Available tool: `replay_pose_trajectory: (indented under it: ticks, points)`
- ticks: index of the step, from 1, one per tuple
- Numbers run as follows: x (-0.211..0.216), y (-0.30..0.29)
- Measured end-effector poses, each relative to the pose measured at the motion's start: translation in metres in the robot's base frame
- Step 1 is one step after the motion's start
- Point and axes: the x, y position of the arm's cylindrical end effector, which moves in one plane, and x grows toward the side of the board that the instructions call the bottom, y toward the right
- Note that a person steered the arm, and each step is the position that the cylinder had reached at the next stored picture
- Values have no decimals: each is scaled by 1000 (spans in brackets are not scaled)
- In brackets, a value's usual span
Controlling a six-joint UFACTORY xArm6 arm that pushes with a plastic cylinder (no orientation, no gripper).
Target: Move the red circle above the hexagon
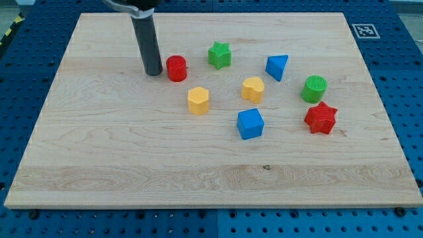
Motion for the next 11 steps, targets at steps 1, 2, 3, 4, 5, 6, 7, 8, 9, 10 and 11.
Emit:
replay_pose_trajectory:
  ticks: [1, 2, 3, 4, 5, 6, 7, 8, 9, 10, 11]
  points:
    - [-5, 0]
    - [-5, 1]
    - [-5, 12]
    - [-5, 21]
    - [-3, 24]
    - [2, 24]
    - [7, 29]
    - [11, 39]
    - [16, 43]
    - [20, 54]
    - [21, 57]
